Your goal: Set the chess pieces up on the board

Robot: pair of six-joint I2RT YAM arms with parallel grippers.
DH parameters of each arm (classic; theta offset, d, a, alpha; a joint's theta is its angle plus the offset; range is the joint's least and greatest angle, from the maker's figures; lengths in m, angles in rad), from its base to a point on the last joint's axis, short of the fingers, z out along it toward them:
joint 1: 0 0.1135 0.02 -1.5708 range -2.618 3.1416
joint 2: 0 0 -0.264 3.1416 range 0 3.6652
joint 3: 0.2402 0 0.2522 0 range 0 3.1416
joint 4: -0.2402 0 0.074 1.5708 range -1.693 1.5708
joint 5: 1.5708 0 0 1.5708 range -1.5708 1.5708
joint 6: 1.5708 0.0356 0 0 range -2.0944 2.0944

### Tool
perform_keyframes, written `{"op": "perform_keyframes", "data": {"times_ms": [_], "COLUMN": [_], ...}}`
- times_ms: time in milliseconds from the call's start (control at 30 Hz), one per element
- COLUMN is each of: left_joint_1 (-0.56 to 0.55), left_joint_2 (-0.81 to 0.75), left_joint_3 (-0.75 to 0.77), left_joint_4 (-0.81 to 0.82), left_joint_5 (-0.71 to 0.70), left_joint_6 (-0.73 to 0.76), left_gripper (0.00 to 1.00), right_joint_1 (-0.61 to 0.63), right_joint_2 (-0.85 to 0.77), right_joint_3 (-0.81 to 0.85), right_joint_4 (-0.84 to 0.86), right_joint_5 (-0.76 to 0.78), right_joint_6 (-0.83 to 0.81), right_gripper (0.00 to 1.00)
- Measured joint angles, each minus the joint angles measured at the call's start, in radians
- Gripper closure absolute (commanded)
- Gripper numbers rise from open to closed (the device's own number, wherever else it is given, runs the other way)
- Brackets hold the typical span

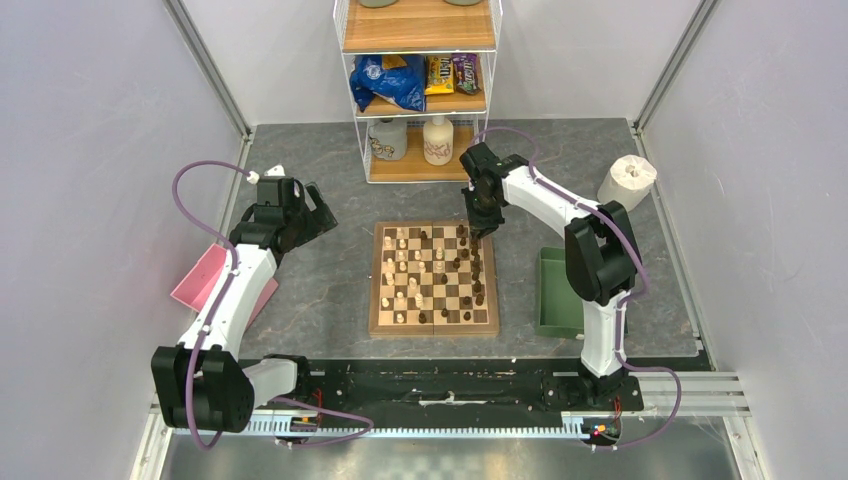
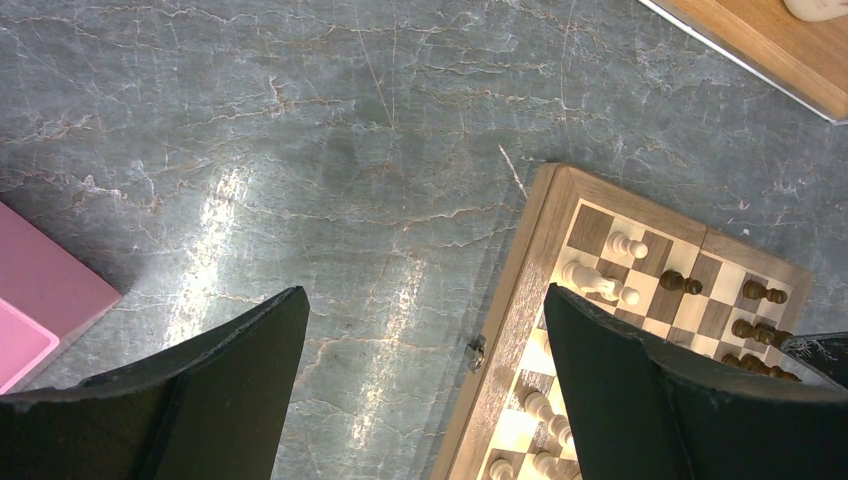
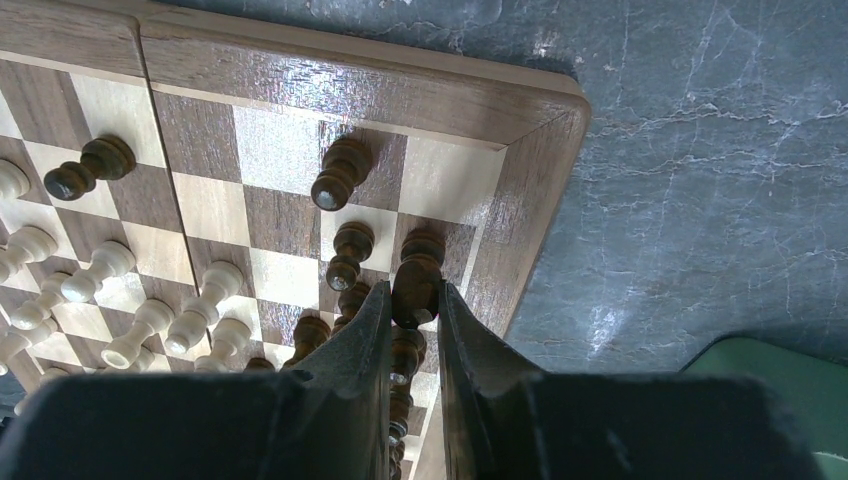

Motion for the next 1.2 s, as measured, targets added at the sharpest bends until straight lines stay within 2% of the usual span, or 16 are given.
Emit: {"op": "perform_keyframes", "data": {"times_ms": [133, 267, 633, 833, 1067, 1200], "left_joint_1": [0.000, 0.000, 0.000, 0.000, 0.000, 0.000], "left_joint_2": [0.000, 0.000, 0.000, 0.000, 0.000, 0.000], "left_joint_3": [0.000, 0.000, 0.000, 0.000, 0.000, 0.000], "left_joint_4": [0.000, 0.000, 0.000, 0.000, 0.000, 0.000], "left_joint_5": [0.000, 0.000, 0.001, 0.003, 0.014, 0.017], "left_joint_6": [0.000, 0.000, 0.000, 0.000, 0.000, 0.000], "left_gripper": [0.05, 0.05, 0.05, 0.05, 0.05, 0.05], "right_joint_1": [0.000, 0.000, 0.000, 0.000, 0.008, 0.058], "right_joint_2": [0.000, 0.000, 0.000, -0.018, -0.144, -0.192], "right_joint_3": [0.000, 0.000, 0.004, 0.030, 0.036, 0.036], "right_joint_4": [0.000, 0.000, -0.002, -0.005, -0.008, -0.009], "right_joint_5": [0.001, 0.000, 0.007, 0.027, -0.002, -0.006], "right_joint_6": [0.000, -0.001, -0.008, -0.009, -0.010, -0.002], "right_gripper": [0.77, 0.67, 0.50, 0.48, 0.48, 0.50]}}
